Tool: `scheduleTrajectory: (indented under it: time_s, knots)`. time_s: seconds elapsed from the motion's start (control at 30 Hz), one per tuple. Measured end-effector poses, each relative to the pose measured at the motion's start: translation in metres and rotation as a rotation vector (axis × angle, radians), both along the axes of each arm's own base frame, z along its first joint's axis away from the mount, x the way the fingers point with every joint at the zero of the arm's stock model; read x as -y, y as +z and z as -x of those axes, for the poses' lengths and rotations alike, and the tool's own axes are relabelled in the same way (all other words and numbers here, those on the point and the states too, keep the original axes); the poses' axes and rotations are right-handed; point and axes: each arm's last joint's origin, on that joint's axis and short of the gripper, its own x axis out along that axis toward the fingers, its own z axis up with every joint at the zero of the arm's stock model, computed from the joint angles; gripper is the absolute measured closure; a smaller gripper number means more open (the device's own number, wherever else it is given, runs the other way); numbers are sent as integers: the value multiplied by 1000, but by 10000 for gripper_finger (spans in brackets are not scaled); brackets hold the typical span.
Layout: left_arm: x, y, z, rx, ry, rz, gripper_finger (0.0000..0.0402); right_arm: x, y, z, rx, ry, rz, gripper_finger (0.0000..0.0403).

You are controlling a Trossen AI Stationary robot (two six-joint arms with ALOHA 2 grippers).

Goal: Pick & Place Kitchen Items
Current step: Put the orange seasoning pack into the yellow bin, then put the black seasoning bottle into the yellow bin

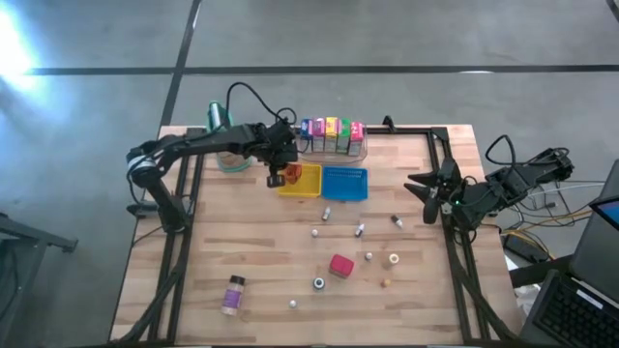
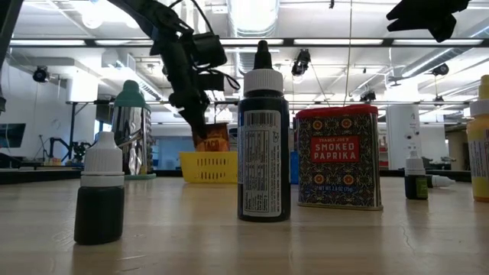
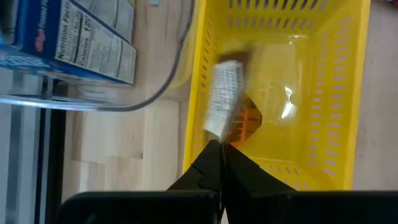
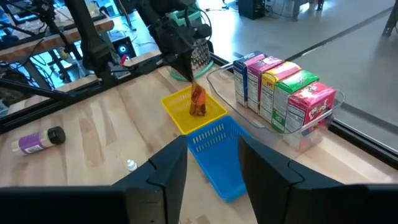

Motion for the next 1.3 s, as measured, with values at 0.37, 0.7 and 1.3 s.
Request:
scheduleTrajectory:
  time_s: [0.37, 0.7, 1.3]
  knots:
    - [1, -4, 1, -17, 9, -9, 375, 0, 0, 0, -1, 1, 2, 292]
    - [1, -3, 1, -14, 11, -8, 301, 0, 0, 0, -4, 3, 6, 321]
    - [9, 64, 11, 1, 91, 35, 284, 0, 0, 0, -6, 6, 6, 302]
